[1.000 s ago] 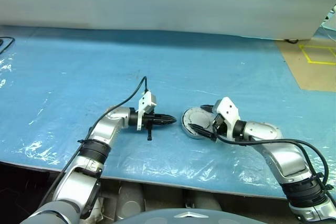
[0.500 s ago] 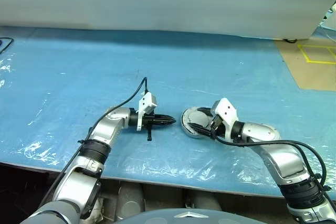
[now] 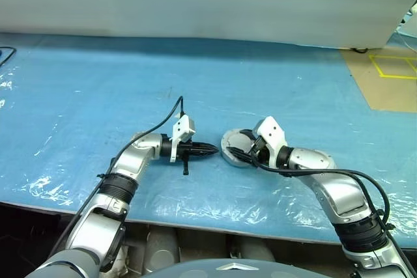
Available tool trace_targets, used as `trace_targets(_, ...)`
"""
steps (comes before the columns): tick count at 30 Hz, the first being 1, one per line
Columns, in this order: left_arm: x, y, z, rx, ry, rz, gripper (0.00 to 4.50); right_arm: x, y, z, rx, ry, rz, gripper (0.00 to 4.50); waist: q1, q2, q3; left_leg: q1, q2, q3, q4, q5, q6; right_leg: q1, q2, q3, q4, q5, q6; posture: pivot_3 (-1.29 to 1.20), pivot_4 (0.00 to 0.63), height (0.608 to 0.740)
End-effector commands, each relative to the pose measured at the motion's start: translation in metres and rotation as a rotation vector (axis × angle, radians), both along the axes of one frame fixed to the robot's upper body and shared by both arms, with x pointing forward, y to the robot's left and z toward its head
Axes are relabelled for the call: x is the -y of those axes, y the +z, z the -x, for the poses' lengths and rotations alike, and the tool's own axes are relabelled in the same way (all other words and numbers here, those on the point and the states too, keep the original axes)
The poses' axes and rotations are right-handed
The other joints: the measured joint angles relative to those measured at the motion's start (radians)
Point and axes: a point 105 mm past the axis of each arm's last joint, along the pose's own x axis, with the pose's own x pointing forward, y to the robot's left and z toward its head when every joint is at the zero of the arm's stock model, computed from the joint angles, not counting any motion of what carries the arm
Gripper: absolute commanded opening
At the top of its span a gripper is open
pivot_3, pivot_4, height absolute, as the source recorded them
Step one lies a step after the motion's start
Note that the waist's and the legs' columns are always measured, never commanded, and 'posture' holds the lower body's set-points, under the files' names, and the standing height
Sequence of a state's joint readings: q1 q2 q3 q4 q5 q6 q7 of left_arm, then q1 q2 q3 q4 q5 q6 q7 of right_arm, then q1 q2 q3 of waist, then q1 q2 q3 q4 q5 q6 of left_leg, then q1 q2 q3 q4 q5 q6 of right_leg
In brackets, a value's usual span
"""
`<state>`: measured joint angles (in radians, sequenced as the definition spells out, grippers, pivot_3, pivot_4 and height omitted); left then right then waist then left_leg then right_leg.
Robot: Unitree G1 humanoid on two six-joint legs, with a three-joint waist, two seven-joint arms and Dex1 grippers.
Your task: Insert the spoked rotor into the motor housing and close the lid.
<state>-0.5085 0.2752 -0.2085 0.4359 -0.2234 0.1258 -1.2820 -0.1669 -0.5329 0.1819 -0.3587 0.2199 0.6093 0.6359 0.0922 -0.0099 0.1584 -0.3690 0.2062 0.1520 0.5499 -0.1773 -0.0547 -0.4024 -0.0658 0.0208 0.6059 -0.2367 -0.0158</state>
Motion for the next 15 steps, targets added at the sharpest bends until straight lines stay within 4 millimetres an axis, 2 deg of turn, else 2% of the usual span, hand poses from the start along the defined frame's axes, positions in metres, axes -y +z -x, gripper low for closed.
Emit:
trace_targets(1, 0.002, 0.006, -0.002, 0.033, -0.008, 0.006, 0.0, 0.009, -0.013, 0.004, -0.034, -0.01, 0.072, 2.99, 0.001, 0.0, 0.0, 0.0, 0.0, 0.0, 0.0, 0.0, 0.0, 0.0, 0.0, 0.0, 0.0, 0.0, 0.0, 0.0, 0.15, 0.74)
trace_targets(7, 0.004, 0.007, -0.004, 0.039, -0.008, 0.012, 0.0, 0.022, -0.022, 0.003, -0.043, -0.018, 0.156, 2.99, 0.006, 0.0, 0.0, 0.0, 0.0, 0.0, 0.0, 0.0, 0.0, 0.001, -0.001, 0.0, 0.0, 0.0, 0.0, 0.0, 0.15, 0.74)
trace_targets(12, 0.011, 0.015, -0.008, 0.06, 0.01, 0.05, 0.0, 0.018, -0.022, 0.005, -0.048, -0.001, 0.143, 2.99, 0.007, 0.0, 0.0, 0.0, -0.001, 0.0, 0.0, 0.0, 0.0, 0.001, -0.001, 0.0, 0.0, 0.0, 0.0, 0.0, 0.15, 0.74)
trace_targets(15, 0.022, 0.019, -0.01, 0.096, -0.003, 0.045, 0.0, 0.016, -0.023, 0.006, -0.05, 0.006, 0.141, 2.99, 0.007, 0.0, 0.0, 0.0, -0.001, 0.0, 0.0, 0.0, 0.0, 0.001, -0.001, 0.0, 0.0, 0.0, 0.0, 0.0, 0.15, 0.74)
